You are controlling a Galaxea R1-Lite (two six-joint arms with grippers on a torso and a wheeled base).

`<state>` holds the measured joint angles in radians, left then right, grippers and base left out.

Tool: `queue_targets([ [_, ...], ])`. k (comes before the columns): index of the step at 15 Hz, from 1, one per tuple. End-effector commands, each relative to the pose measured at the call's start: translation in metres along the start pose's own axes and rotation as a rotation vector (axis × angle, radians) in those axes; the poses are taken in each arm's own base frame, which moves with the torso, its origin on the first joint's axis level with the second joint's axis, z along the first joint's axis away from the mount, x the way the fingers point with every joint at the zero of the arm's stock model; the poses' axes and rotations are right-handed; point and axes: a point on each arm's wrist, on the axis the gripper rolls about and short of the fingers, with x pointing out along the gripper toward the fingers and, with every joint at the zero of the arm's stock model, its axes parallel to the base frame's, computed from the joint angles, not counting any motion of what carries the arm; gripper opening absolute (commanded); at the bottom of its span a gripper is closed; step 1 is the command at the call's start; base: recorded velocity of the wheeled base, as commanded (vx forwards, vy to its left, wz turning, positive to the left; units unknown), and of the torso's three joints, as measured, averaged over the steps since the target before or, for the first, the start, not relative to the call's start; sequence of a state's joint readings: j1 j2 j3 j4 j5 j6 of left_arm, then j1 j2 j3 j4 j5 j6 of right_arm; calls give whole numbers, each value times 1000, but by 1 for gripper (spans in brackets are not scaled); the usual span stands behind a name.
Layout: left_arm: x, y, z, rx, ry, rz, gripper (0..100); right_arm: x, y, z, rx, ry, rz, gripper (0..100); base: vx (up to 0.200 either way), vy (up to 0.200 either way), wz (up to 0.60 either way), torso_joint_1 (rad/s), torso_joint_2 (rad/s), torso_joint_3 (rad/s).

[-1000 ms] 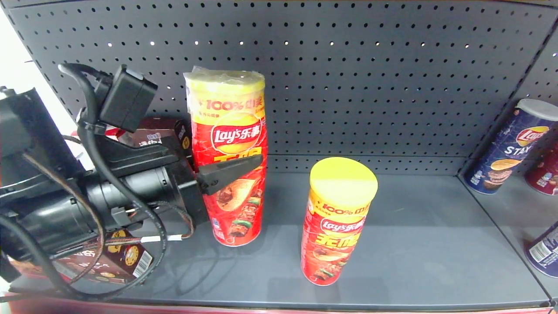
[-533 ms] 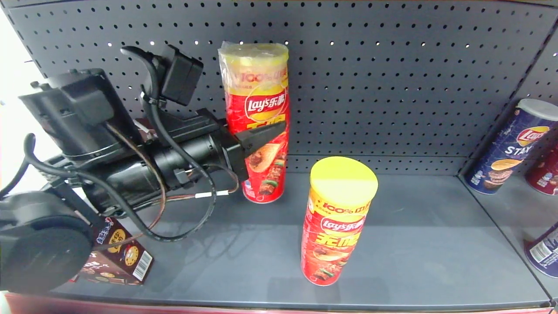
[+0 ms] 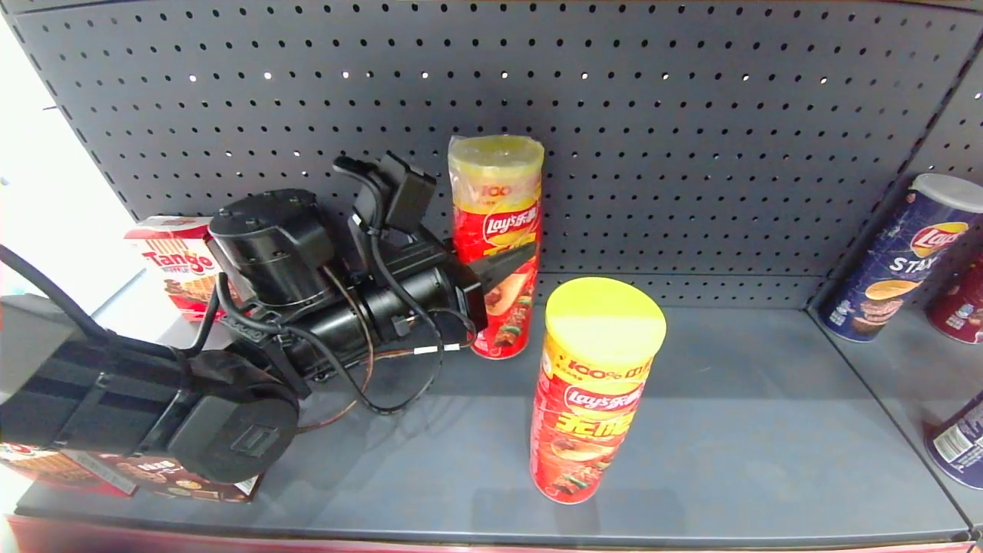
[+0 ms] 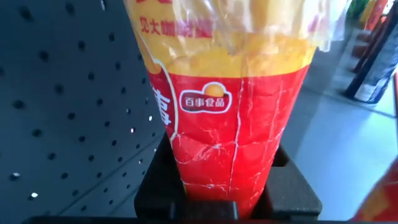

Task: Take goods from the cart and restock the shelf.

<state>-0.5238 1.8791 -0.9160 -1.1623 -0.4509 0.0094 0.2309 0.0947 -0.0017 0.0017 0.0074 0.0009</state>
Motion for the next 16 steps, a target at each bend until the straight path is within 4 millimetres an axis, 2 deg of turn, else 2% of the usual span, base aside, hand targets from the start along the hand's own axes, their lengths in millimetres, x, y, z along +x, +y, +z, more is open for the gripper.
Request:
queue_targets([
  [1, 5, 4, -13, -9, 24, 3, 0, 0, 0, 0, 1, 3, 1, 100, 0, 0, 0, 0, 0, 0],
  [6, 17, 16, -24, -4, 14, -8, 0, 0, 0, 0, 1, 3, 1, 100, 0, 0, 0, 0, 0, 0],
  [16, 30, 20, -39, -7, 19, -17, 0, 0, 0, 0, 1, 3, 1, 100, 0, 0, 0, 0, 0, 0],
])
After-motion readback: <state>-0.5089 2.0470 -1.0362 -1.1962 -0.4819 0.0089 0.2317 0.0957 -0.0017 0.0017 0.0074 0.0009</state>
